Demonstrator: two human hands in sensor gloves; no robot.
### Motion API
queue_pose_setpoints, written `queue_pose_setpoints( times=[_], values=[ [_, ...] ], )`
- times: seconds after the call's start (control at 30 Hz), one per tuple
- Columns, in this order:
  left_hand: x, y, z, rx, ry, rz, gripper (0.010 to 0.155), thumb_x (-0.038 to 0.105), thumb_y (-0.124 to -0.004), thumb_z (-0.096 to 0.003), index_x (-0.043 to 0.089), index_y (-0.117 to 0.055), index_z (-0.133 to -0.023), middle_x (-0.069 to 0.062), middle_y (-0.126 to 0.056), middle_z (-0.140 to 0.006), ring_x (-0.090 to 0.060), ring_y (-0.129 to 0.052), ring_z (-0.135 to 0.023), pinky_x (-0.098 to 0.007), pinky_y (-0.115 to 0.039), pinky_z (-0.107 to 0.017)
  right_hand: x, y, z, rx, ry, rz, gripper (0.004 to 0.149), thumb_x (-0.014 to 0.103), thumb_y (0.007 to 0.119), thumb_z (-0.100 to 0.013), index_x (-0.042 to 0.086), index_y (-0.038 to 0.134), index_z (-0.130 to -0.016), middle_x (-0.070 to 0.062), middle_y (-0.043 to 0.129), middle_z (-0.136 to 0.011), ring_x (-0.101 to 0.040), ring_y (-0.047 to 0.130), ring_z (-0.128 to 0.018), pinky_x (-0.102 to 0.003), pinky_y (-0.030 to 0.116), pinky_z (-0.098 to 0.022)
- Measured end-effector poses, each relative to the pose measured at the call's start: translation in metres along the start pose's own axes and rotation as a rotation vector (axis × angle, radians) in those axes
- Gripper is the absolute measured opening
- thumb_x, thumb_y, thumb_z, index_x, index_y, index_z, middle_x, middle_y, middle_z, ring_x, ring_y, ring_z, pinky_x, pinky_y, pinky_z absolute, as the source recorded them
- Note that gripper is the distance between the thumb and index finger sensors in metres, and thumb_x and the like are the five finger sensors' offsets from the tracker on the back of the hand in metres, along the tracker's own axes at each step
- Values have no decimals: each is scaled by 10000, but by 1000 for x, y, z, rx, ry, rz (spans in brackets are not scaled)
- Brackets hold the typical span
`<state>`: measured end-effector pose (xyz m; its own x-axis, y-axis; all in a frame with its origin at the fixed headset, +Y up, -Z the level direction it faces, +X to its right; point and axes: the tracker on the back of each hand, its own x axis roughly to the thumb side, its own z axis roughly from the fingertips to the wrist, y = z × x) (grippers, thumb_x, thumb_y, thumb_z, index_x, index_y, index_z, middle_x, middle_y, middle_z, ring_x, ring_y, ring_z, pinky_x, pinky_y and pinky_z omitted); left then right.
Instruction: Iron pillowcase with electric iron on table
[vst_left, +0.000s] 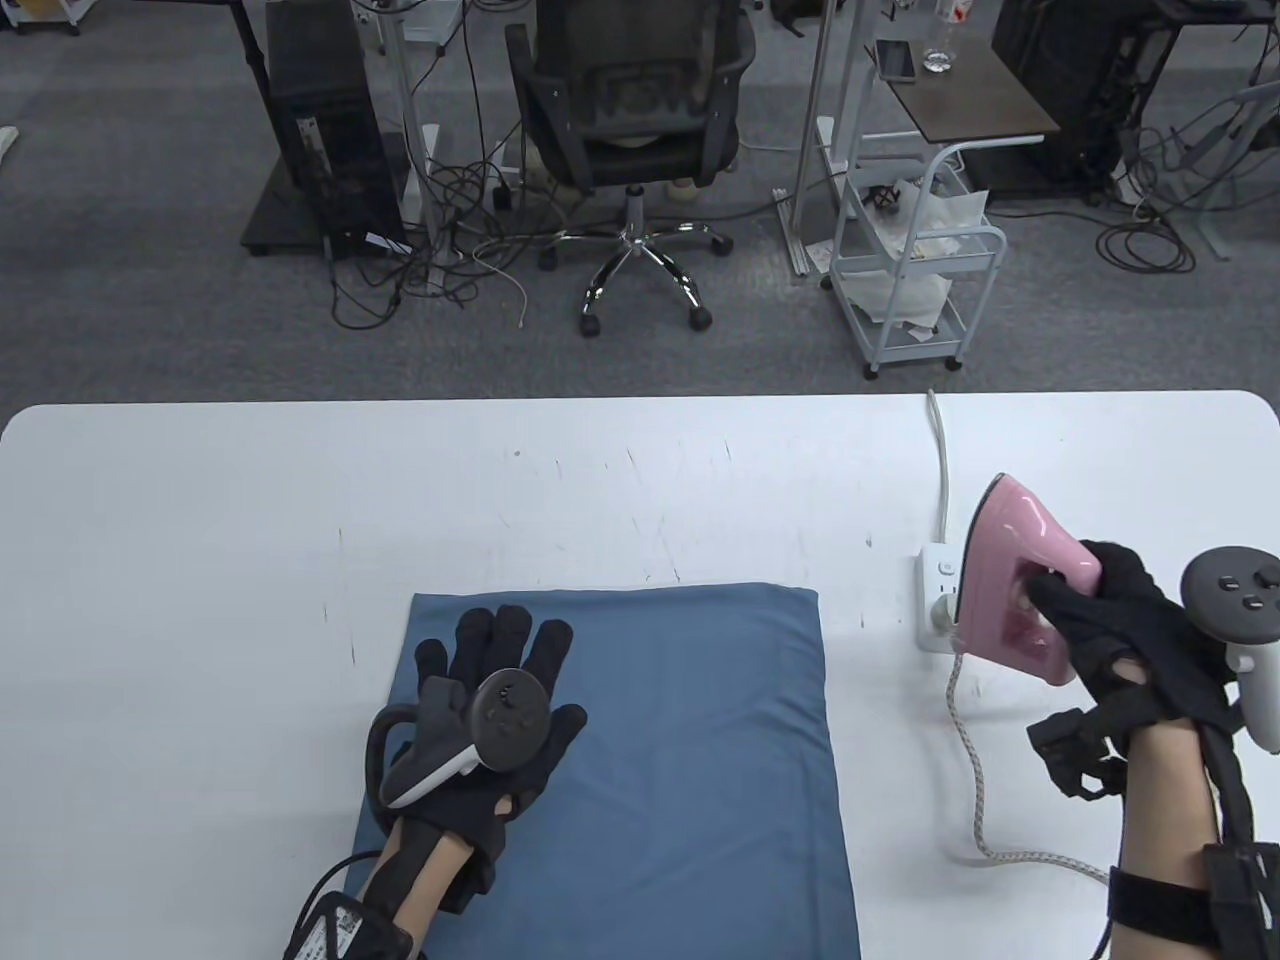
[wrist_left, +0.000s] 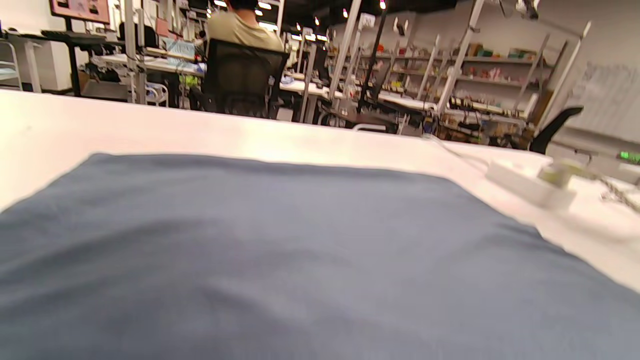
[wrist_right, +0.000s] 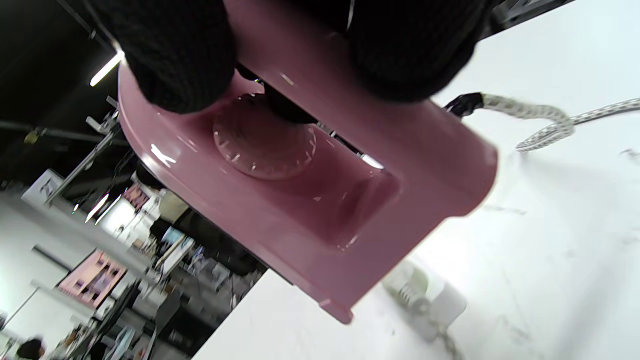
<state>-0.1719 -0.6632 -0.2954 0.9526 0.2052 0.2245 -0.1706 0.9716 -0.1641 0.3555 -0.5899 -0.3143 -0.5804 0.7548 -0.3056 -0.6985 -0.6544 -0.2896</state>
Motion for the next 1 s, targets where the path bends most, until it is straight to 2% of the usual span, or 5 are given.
queue_pose_setpoints(
  times=[0.1,0.23,0.5,0.83,1.0],
  values=[
    [-8,10,5,36,6,32,745,631,-440,-496,386,-38,-1073,-55,25,-1170,-387,32,-1078,-703,-91,-733,-22,0,-1,-113,52,-4,540,354,835,-486,176,633,-953,-61,798,-973,-427,842,-813,-403,899,-489],
    [-11,14,8,48,5,44,747,632,-442,-496,386,-38,-1074,-54,26,-1171,-388,33,-1079,-705,-92,-733,-57,14,-5,-209,155,-44,525,321,845,-475,147,624,-918,-87,769,-970,-460,842,-813,-416,918,-495],
    [-12,14,9,46,5,42,745,635,-441,-496,390,-36,-1071,-53,29,-1171,-386,34,-1080,-706,-91,-734,-117,52,-16,-259,303,-186,500,298,861,-457,154,628,-875,-92,740,-973,-487,795,-834,-437,914,-515],
    [-14,14,8,39,8,50,745,634,-442,-497,388,-35,-1071,-54,28,-1172,-386,32,-1082,-707,-94,-734,-137,69,-17,-229,318,-168,498,290,859,-454,160,622,-873,-99,709,-992,-492,751,-863,-446,897,-537],
    [-13,14,7,35,5,49,745,635,-442,-497,388,-35,-1070,-53,29,-1171,-386,31,-1082,-707,-94,-735,-138,71,-15,-244,264,-139,528,312,850,-460,150,601,-897,-120,695,-999,-491,748,-858,-451,875,-553]
  ],
)
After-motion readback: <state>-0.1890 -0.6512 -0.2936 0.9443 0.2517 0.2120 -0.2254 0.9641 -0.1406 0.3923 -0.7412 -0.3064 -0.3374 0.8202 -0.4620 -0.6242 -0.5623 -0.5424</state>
